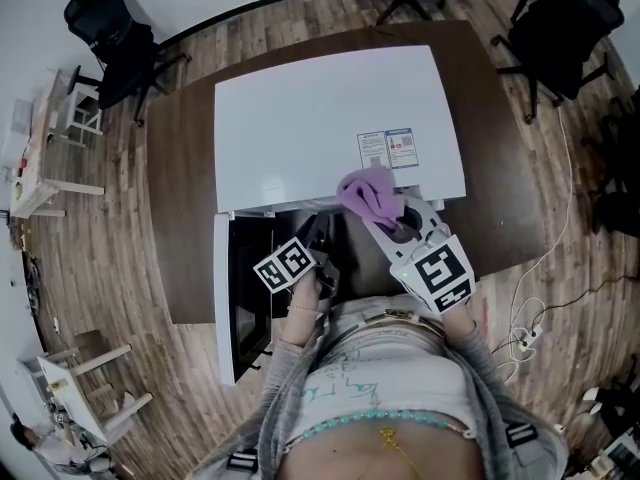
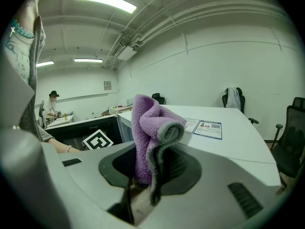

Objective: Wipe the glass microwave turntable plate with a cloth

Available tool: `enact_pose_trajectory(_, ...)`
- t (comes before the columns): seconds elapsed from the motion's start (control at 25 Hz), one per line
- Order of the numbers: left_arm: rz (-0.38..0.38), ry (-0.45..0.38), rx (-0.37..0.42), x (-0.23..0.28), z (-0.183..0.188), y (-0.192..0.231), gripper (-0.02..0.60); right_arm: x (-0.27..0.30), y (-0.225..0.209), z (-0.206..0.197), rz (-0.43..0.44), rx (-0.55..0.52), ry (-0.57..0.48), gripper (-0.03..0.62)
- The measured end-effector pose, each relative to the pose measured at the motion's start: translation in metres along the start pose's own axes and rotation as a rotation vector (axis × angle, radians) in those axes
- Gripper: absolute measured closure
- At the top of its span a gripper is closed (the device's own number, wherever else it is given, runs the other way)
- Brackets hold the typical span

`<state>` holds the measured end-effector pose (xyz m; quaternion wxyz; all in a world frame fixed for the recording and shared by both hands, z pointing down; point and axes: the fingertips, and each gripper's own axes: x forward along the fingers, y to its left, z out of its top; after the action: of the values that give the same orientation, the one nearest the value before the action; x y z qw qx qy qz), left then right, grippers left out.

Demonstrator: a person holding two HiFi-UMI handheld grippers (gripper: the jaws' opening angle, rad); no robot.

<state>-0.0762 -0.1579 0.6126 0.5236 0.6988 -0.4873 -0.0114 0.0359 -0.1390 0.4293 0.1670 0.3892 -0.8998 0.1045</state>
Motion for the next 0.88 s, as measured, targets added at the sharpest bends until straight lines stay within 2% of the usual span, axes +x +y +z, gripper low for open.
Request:
enact_pose_trajectory(0.16, -0.089, -0.018, -0.202, 0.007, -0.003, 0.002, 0.437, 0.001, 0.0, -0.004, 0.007, 0.002, 0.008, 0.477)
enact_pose_trajectory(0.28, -0.146, -0.024, -0.301, 0.013, -0.004, 0.002, 0.433, 0.002, -0.001, -0.007, 0.011, 0.008, 0.016, 0.477)
enact_pose_trajectory(0.6, -0.195, -0.06, -0.404, 0.026, 0.006, 0.004, 0.425, 0.002, -0.002, -0.008, 0.019, 0.016, 0.014, 0.477)
enact_pose_trajectory(0.88, -0.191, -0.048, -0.47, 0.032, 0.005, 0.013, 0.425, 0.004, -0.002, -0.008, 0.028, 0.023, 0.003, 0.477)
